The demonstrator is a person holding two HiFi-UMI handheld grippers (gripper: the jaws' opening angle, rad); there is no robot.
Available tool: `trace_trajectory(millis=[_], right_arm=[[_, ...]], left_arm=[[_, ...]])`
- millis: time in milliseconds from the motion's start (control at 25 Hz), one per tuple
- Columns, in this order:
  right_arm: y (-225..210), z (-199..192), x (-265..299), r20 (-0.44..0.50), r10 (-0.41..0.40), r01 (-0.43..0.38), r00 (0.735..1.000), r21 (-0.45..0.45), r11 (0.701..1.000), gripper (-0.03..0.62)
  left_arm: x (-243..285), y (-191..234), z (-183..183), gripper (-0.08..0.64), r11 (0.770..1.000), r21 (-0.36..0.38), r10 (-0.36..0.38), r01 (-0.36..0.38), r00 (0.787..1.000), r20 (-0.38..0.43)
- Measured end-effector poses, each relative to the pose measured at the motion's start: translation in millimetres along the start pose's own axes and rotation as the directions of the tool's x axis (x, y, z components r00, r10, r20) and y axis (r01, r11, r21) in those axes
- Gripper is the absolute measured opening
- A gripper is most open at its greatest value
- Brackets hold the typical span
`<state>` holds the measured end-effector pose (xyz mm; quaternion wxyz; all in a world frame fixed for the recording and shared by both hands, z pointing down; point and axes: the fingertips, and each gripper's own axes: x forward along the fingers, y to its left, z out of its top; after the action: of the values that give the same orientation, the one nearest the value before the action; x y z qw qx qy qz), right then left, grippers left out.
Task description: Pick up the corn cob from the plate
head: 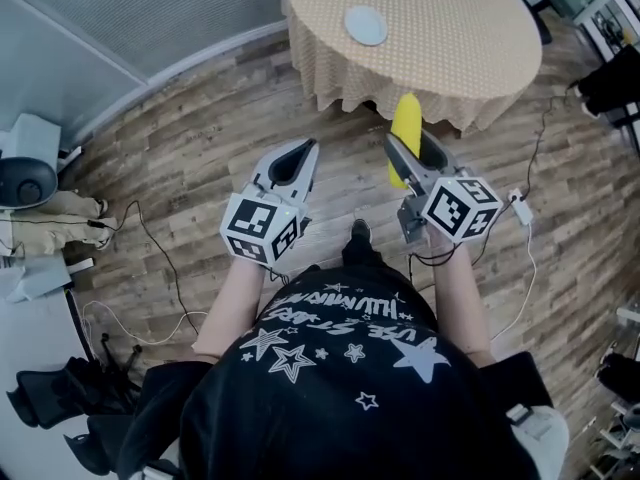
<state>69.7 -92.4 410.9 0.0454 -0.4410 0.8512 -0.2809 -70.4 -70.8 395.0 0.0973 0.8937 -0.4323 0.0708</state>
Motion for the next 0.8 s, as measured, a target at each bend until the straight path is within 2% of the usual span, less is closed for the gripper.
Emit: trace_trajectory(millis=[200, 560, 800], right_arm=[[38.4, -16.2, -9.3, -0.017, 0.013, -0.014, 1.000, -0.034, 0.999, 0.261], [88.2, -51.1, -45.3, -0.022, -0.008, 0.007, 1.000, -0.050, 0.999, 0.261], [113.2, -71.6, -67.1, -0.027, -0.025, 0.024, 0.999, -0.054, 0.998, 0.261]], left_arm=[[-36.9, -4.8, -3.1, 0.009, 1.000, -0.004, -0.009, 0.009, 1.000, 0.015], [-95.9, -28.7, -14.7, 0.009, 0.999, -0.014, -0.042, 0.043, 0.999, 0.029], [-128.7, -43.7, -17.7, 0.009, 0.998, 0.005, -0.068, 0.068, 0.997, 0.039]])
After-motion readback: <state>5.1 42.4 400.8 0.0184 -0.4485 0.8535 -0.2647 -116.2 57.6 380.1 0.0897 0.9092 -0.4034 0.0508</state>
